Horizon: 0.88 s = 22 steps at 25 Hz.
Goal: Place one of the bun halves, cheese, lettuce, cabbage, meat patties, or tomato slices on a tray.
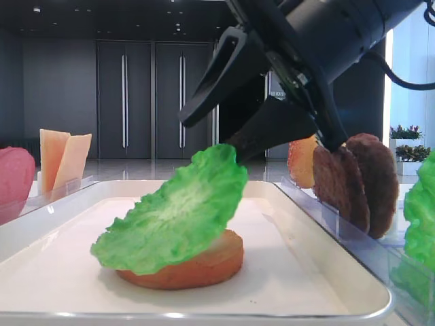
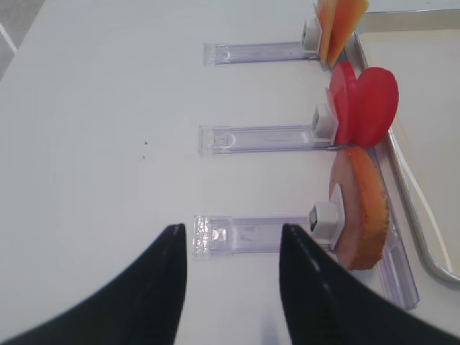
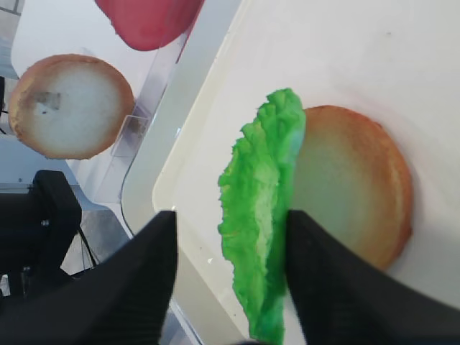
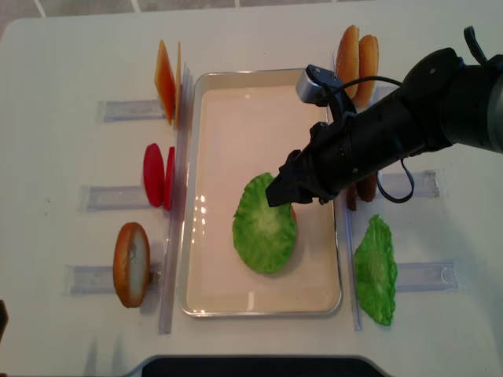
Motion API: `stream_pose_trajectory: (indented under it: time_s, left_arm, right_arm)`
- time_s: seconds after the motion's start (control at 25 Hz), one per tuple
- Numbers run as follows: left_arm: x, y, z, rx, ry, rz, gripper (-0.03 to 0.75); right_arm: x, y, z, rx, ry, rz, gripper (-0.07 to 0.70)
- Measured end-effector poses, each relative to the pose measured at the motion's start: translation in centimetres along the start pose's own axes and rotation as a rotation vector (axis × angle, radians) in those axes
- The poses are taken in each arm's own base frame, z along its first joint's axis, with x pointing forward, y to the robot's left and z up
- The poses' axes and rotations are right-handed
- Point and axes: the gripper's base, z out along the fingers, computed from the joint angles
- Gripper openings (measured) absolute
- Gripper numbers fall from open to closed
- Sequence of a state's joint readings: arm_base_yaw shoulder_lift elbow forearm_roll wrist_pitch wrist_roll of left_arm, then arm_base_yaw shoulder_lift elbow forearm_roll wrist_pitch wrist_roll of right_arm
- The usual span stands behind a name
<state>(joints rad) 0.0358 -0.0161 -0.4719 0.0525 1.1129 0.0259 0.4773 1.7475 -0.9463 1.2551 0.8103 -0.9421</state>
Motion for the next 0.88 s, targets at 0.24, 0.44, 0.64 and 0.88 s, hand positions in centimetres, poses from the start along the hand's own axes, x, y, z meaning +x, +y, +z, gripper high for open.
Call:
stream_pose_trajectory:
  time_s: [0.24, 0.44, 0.64, 0.88]
  left_arm:
    - [0.0, 0.0, 0.0, 0.0, 0.0, 0.0, 0.328]
    - [0.0, 0.0, 0.0, 0.0, 0.0, 0.0, 0.328]
    - [0.0, 0.0, 0.0, 0.0, 0.0, 0.0, 0.328]
    - [0.0, 0.0, 0.0, 0.0, 0.0, 0.0, 0.328]
  right_arm:
    - [-0.2, 0.0, -0.2, 0.07, -0.026, -0.049, 0.436]
    - [-0.7, 1.3, -1.8, 0.162, -0.095, -0.163, 0.44]
    - [-0.9, 4.1, -4.8, 0.176, -0.177, -0.233, 0.44]
    - [-0.1, 5.4, -7.9, 0.298, -0.181, -0.237, 0.44]
